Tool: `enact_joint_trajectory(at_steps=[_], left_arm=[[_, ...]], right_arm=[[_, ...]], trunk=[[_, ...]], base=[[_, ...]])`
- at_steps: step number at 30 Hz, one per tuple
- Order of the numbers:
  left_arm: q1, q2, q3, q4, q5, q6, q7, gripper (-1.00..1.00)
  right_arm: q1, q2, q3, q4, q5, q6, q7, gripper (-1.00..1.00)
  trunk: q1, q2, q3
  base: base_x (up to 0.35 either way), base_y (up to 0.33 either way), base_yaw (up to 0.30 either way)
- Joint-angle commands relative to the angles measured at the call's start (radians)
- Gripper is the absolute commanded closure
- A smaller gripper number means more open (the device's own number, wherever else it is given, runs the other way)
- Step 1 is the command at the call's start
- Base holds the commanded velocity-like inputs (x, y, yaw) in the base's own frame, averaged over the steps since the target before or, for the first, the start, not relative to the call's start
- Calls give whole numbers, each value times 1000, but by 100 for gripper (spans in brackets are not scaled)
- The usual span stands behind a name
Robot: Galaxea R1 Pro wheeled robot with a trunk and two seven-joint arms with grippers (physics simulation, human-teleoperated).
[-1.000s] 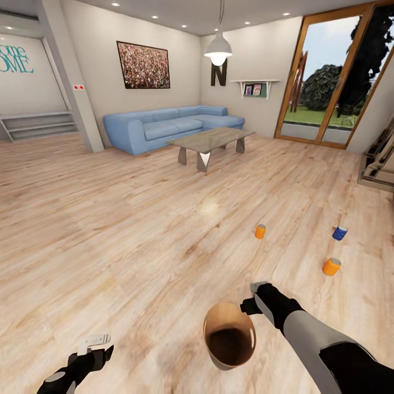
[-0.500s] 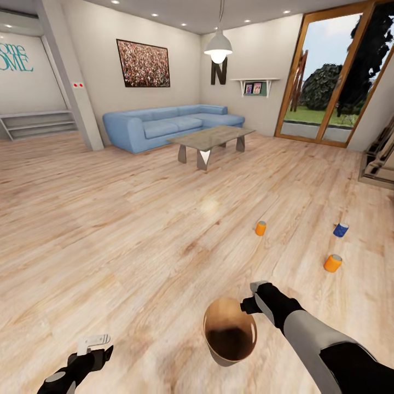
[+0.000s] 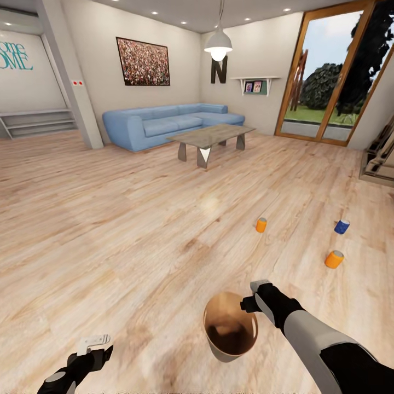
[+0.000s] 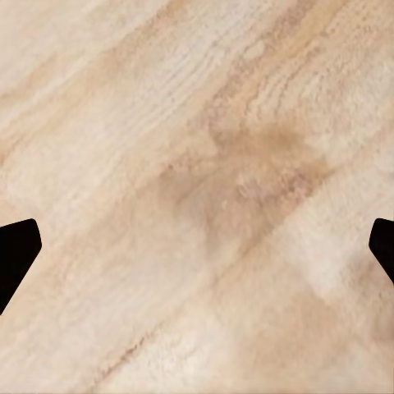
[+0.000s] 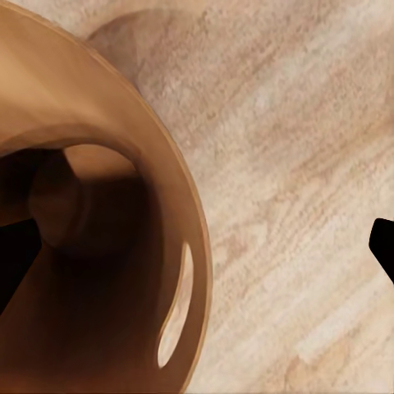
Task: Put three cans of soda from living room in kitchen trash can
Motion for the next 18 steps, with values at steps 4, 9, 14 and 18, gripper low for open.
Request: enact_joint_trajectory(at_steps=[4,9,14,18], left_arm=[[0,0,0,-1,1,0,0,-100],[0,0,0,0,2,0,0,-100],[0,0,0,-1,2,0,0,-100],[0,0,0,-1,3,0,0,-100]], right_arm=[[0,0,0,3,-1,-2,0,-100],[0,0,0,4,-1,-4,0,-100],[0,0,0,6,-1,-4,1,-100],[0,0,0,7,0,-7,1,-100]], trunk=[[15,-28,-13],[35,-63,-28],[35,-63,-28],[35,-63,-28]], base=[[0,0,0],[0,0,0],[0,0,0],[0,0,0]])
